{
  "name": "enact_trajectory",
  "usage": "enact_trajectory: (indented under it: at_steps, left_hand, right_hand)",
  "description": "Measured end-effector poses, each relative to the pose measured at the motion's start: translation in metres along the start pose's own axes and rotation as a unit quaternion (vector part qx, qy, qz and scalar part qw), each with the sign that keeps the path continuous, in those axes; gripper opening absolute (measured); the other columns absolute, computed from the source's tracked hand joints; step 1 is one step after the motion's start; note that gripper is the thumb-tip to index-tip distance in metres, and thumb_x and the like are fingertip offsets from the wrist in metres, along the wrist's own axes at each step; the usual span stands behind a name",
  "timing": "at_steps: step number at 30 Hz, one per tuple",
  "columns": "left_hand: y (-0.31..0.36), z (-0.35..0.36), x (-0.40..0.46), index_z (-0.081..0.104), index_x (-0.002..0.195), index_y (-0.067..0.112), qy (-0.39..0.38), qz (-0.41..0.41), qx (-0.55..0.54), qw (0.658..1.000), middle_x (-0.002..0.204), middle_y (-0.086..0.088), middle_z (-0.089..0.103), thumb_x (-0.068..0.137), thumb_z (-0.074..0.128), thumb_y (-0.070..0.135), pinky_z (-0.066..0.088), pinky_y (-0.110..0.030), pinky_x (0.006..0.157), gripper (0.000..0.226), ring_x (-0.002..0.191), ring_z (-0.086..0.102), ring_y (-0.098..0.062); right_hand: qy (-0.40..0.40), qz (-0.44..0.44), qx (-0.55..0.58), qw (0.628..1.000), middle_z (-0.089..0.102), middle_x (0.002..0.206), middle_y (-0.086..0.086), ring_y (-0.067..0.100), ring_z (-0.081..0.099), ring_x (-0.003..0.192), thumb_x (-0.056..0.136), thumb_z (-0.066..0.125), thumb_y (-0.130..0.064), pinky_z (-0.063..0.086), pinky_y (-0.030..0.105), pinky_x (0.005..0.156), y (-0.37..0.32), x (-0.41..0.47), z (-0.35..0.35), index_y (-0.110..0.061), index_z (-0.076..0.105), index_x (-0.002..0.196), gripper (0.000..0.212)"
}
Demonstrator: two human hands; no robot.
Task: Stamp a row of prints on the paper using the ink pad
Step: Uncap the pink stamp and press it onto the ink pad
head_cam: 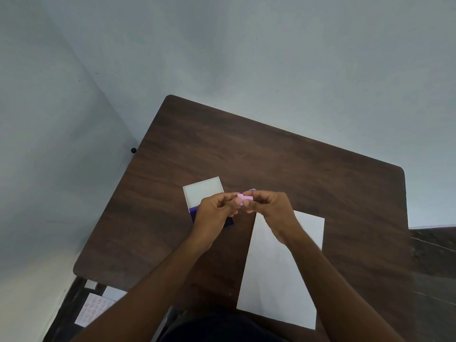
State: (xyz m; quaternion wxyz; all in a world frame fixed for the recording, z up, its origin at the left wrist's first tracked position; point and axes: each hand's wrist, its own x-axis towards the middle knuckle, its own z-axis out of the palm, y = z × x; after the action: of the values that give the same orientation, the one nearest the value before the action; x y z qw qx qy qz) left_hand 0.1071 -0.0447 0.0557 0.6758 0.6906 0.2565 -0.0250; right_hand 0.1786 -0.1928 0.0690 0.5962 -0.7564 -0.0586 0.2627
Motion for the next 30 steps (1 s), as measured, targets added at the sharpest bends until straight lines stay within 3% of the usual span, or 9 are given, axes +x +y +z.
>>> enact_trajectory:
  at_steps: [7, 17, 23, 30]
  left_hand:
    - [0.001, 0.000, -0.001, 0.074, 0.099, 0.024, 0.014, -0.002, 0.021, 1.000, 0.078, 0.009, 0.073, 0.082, 0.064, 0.046, 0.055, -0.015, 0.068, 0.030, 0.074, 0.068, -0.008]
    - [0.001, 0.000, 0.000, 0.073, 0.102, 0.023, 0.007, -0.003, 0.014, 1.000, 0.080, 0.008, 0.073, 0.084, 0.064, 0.042, 0.056, -0.018, 0.070, 0.027, 0.075, 0.068, -0.009]
    - [0.001, -0.004, 0.000, 0.071, 0.107, 0.020, -0.009, -0.022, -0.041, 0.999, 0.087, 0.002, 0.074, 0.085, 0.067, 0.036, 0.057, -0.026, 0.077, 0.028, 0.082, 0.069, -0.015]
    - [-0.007, -0.016, 0.000, 0.067, 0.109, 0.024, -0.018, -0.013, -0.066, 0.998, 0.102, 0.011, 0.073, 0.082, 0.074, 0.024, 0.053, -0.016, 0.079, 0.028, 0.095, 0.067, -0.004]
  right_hand:
    - [0.004, -0.004, -0.002, 1.000, 0.075, 0.076, -0.015, 0.012, 0.072, 0.075, 0.080, 0.075, -0.019, 0.053, 0.013, 0.065, -0.003, -0.002, 0.002, -0.031, 0.074, 0.088, 0.014]
    - [0.014, 0.004, -0.007, 1.000, 0.076, 0.079, -0.012, 0.013, 0.072, 0.077, 0.081, 0.075, -0.019, 0.054, 0.014, 0.067, 0.004, -0.001, 0.003, -0.019, 0.076, 0.097, 0.016]
    - [0.023, 0.005, 0.017, 1.000, 0.077, 0.083, -0.010, 0.014, 0.072, 0.079, 0.079, 0.076, -0.021, 0.053, 0.014, 0.066, 0.000, -0.003, 0.000, -0.030, 0.076, 0.090, 0.014]
    - [0.033, 0.015, 0.022, 0.999, 0.077, 0.084, -0.008, 0.015, 0.072, 0.078, 0.081, 0.075, -0.017, 0.054, 0.016, 0.067, -0.001, -0.004, 0.002, -0.026, 0.075, 0.093, 0.016]
